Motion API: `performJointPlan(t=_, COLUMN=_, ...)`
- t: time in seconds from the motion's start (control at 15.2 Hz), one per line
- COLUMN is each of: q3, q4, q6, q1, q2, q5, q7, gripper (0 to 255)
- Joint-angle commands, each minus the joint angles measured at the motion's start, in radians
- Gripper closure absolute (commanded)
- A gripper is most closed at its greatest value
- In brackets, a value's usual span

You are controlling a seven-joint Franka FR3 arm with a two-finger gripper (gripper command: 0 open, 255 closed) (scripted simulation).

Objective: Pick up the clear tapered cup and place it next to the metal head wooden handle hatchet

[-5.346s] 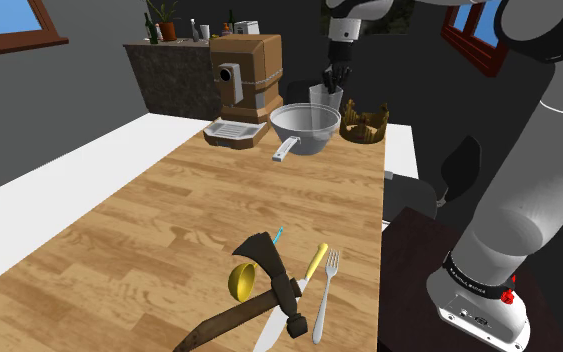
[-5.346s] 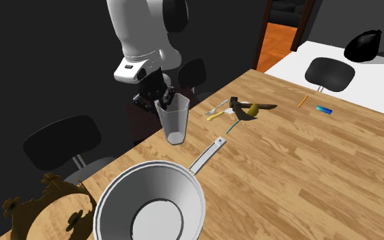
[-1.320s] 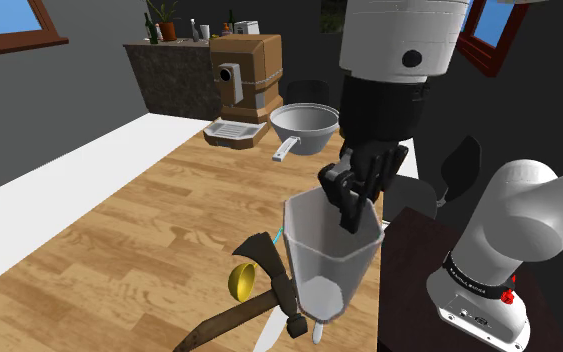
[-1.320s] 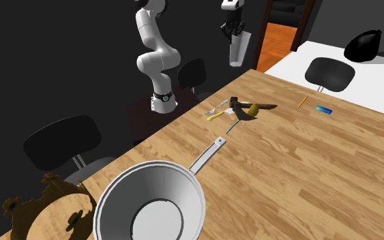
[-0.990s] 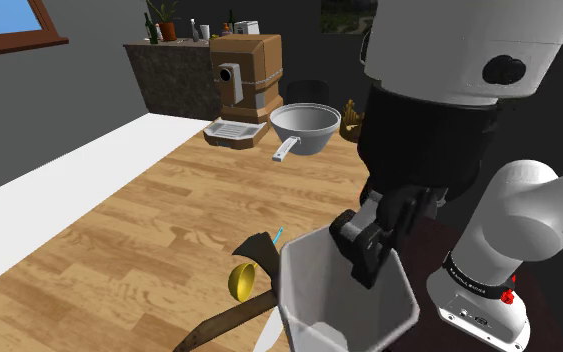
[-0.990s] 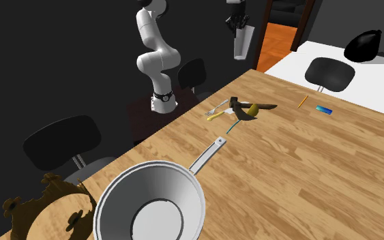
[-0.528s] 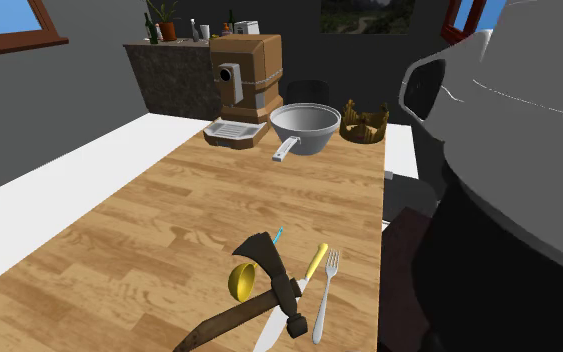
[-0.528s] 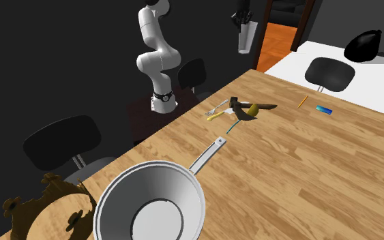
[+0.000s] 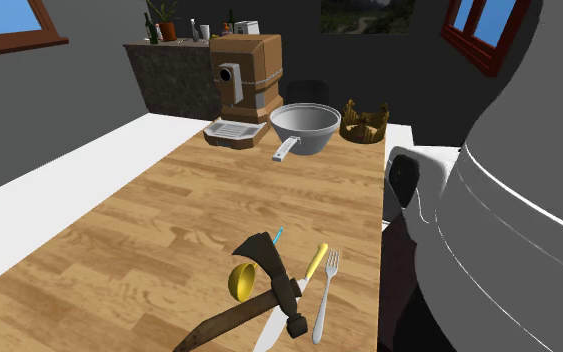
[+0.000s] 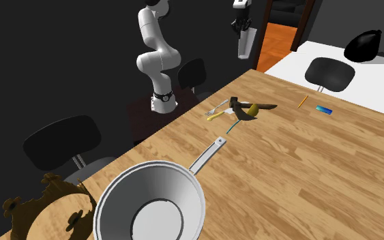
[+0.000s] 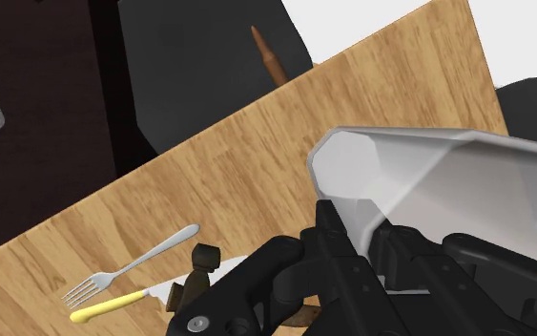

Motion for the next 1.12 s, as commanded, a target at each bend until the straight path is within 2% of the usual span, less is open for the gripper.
performJointPlan(t=0.0, q3=0.007, q4=-0.026, q6=0.018, q1=0.013, q2=-0.017, q5=0.007, q7=-0.005, gripper=255)
performJointPlan(t=1.06, q3=0.103, q4=-0.214, q6=0.204, q1=0.046, q2=-0.035, q5=0.074, q7=-0.039, gripper=255)
